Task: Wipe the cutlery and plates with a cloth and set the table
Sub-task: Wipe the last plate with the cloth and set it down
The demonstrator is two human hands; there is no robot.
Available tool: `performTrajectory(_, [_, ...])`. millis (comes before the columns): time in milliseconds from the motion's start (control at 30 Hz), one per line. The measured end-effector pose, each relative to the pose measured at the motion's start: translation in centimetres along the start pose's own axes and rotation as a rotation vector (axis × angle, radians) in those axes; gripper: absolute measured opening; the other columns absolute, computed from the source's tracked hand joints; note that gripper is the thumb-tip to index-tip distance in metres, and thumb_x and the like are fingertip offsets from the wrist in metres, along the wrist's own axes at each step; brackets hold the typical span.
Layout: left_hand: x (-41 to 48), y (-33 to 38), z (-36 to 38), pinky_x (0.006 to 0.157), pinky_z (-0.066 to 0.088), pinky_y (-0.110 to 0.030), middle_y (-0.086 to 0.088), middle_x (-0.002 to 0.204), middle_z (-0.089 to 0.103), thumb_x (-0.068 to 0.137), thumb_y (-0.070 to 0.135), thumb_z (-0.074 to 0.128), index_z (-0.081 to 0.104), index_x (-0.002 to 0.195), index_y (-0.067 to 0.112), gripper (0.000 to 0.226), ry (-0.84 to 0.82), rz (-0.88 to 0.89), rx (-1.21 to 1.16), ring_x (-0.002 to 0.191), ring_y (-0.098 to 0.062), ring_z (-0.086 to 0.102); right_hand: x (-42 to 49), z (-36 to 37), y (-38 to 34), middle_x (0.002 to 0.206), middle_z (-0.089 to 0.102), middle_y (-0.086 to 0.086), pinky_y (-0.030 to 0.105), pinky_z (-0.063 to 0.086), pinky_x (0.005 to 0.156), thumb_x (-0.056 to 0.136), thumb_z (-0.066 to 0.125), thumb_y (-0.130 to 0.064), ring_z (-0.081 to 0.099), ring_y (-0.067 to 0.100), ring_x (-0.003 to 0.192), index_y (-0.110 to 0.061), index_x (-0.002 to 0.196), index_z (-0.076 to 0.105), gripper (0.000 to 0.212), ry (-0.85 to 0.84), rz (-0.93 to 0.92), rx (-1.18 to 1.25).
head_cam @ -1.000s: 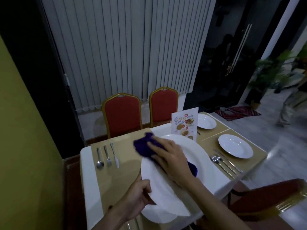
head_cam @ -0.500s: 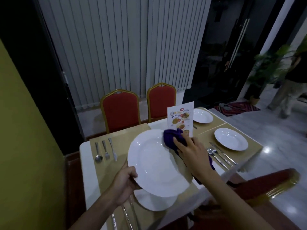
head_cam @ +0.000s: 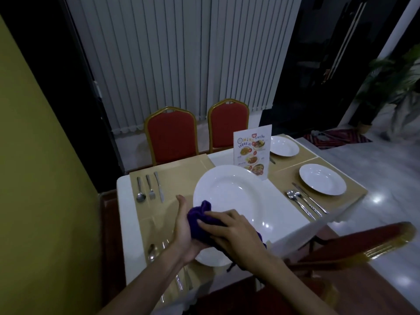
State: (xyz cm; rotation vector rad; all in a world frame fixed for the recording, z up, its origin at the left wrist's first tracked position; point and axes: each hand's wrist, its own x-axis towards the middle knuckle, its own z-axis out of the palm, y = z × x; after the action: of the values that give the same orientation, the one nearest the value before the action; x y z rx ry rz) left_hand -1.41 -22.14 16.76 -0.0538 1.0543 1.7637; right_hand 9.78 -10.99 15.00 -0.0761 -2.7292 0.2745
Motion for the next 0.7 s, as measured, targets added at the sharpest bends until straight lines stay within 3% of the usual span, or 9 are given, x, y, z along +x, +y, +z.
performTrajectory(100, [0.1,-0.2,-0.5,0.091,0.042,-0.074,-0.022,0.119,0.067,0.076,0.088,0.026,0.066,0.121,0.013,0.096,-0.014,0.054,-0.021,0.117,-0.044,0.058,1.9,0.3,-0.1,0.143,0.054,-0.010,0.035,0.046,0.076,0.086,0.074,-0.027,0.055,0.022,0.109,-0.044,0.135,0.055,0.055,0.042,0.043,0.016])
performTrajectory(167, [0.6,0.1,-0.9,0.093,0.042,-0.072,-0.015,0.124,0.067,0.072,0.090,0.030,0.065,0.125,0.022,0.093,-0.007,0.087,-0.023,0.120,-0.039,0.057,3.2,0.8,-0.3,0.145,0.052,-0.008,0.037,0.046,0.077,0.084,0.074,-0.024,0.054,0.025,0.113,-0.043,0.137,0.054,0.060,0.090,0.070,0.013])
performTrajectory(267, [1.1,-0.2,-1.0,0.096,0.049,-0.056,-0.003,0.122,0.070,0.072,0.089,0.039,0.061,0.130,0.029,0.086,0.104,0.067,0.070,0.115,-0.028,0.062,5.7,1.9,-0.2,0.148,0.049,-0.003,0.041,0.047,0.082,0.089,0.068,-0.021,0.050,0.029,0.119,-0.040,0.140,0.050,0.058,0.114,0.146,0.013])
performTrajectory(333, [1.4,-0.8,-1.1,0.083,0.055,-0.042,-0.001,0.119,0.068,0.086,0.075,0.040,0.056,0.133,0.027,0.069,0.214,0.077,0.181,0.106,-0.023,0.065,7.6,2.6,0.8,0.149,0.047,0.001,0.045,0.047,0.083,0.092,0.063,-0.021,0.050,0.034,0.120,-0.039,0.141,0.051,0.053,0.088,0.180,-0.033])
performTrajectory(533, [2.9,2.2,-3.9,0.070,0.059,-0.033,0.001,0.110,0.073,0.099,0.054,0.035,0.060,0.123,0.029,0.042,0.263,0.216,0.221,0.097,-0.020,0.070,8.8,3.1,4.8,0.131,0.058,0.016,0.046,0.049,0.080,0.080,0.074,-0.016,0.056,0.042,0.104,-0.020,0.127,0.062,0.049,0.076,0.471,-0.191])
performTrajectory(700, [6.1,3.4,-5.8,0.091,0.054,-0.041,0.005,0.107,0.073,0.098,0.057,0.033,0.061,0.121,0.031,0.044,0.270,0.129,0.309,0.101,-0.018,0.067,9.1,7.2,0.1,0.133,0.051,0.005,0.031,0.047,0.083,0.092,0.057,-0.025,0.051,0.026,0.106,-0.030,0.136,0.048,0.045,-0.056,0.358,0.044])
